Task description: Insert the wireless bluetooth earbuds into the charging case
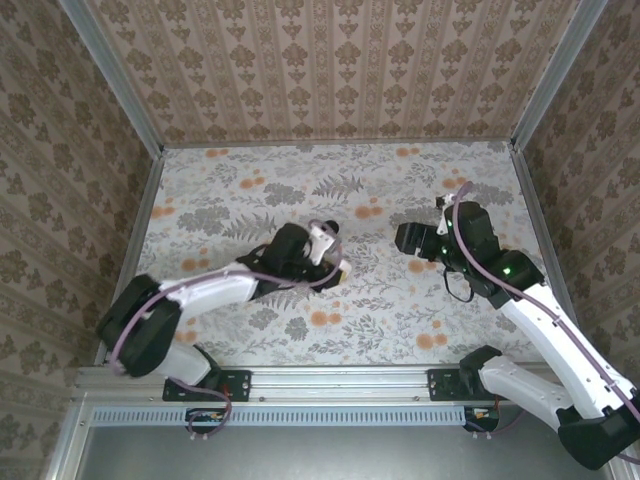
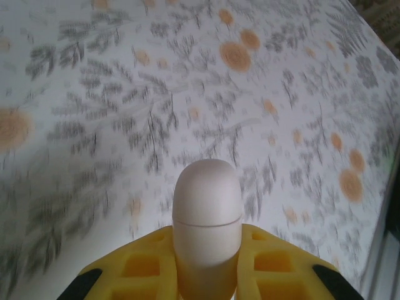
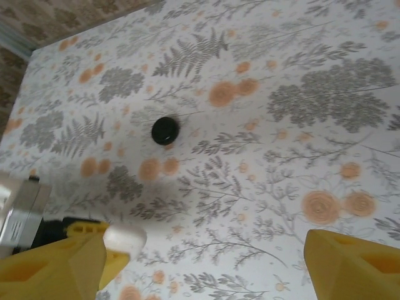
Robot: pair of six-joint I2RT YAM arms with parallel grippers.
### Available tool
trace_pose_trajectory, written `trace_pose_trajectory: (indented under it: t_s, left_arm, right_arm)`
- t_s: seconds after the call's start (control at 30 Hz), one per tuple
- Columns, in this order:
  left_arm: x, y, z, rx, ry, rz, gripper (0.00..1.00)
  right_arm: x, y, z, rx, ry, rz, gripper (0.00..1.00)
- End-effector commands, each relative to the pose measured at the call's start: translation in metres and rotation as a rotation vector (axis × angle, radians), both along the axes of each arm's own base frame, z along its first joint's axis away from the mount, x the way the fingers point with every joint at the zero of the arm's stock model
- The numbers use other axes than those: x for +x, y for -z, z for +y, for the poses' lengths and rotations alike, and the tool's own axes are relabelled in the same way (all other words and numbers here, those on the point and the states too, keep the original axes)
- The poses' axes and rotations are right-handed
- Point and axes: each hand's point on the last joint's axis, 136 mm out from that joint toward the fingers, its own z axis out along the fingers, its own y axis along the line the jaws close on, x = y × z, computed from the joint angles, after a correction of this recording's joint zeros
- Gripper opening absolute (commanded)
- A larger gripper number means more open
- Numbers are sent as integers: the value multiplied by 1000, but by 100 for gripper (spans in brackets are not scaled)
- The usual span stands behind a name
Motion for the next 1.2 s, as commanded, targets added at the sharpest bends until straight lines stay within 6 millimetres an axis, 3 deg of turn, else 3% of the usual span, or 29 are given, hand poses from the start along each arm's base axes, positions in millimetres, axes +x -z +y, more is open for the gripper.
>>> trace_pose_trajectory:
  t_s: [0.0, 0.2, 0.33, 0.5, 0.6, 0.73, 0.93, 1.17]
  left_arm:
    - [30, -4, -36, -21, -26, 49, 0]
    - [81, 23, -99, -50, -59, 131, 8]
    - [114, 28, -125, -74, -101, 110, 11]
    - [147, 57, -130, 4, -154, 149, 12]
    - [155, 73, -129, 48, -169, 167, 13]
    - [159, 84, -127, 116, -163, 161, 24]
    - [165, 64, -119, 179, -148, 92, 42]
    - [179, 7, -95, 233, -143, -40, 59]
  right_arm:
    - [-7, 6, -26, -108, 58, -13, 88]
    - [-25, 17, -63, -229, 147, -42, 98]
    - [-34, 27, -78, -259, 195, -74, 100]
    - [-39, 40, -87, -270, 223, -101, 100]
    - [-39, 45, -90, -277, 239, -106, 100]
    - [-36, 48, -93, -304, 250, -116, 100]
    - [-26, 60, -115, -444, 335, -162, 100]
    - [-4, 81, -134, -550, 406, -262, 100]
